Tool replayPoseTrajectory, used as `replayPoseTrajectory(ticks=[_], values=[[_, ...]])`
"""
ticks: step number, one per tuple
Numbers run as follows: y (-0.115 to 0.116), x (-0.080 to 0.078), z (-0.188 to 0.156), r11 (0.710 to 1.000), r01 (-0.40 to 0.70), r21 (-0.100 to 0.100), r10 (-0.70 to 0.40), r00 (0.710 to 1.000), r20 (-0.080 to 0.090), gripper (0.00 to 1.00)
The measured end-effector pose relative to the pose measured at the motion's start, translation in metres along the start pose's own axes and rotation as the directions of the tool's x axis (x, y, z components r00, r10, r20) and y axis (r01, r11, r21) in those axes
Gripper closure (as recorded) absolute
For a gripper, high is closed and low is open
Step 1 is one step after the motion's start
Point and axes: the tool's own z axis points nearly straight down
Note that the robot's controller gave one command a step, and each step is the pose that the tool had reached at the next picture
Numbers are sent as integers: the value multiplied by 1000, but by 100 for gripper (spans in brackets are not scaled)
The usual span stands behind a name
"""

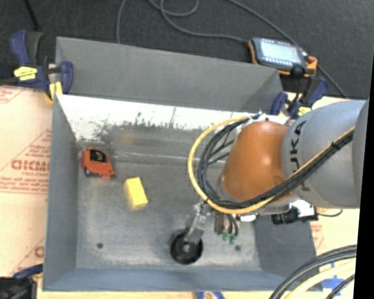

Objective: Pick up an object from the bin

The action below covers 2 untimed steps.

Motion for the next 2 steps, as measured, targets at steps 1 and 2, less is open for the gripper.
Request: replayPoseTrajectory(ticks=[1,2], values=[[-20,-4,-46,1000,21,4,-21,1000,-12,100],[-21,-7,-92,997,-81,2,81,997,-4,100]])
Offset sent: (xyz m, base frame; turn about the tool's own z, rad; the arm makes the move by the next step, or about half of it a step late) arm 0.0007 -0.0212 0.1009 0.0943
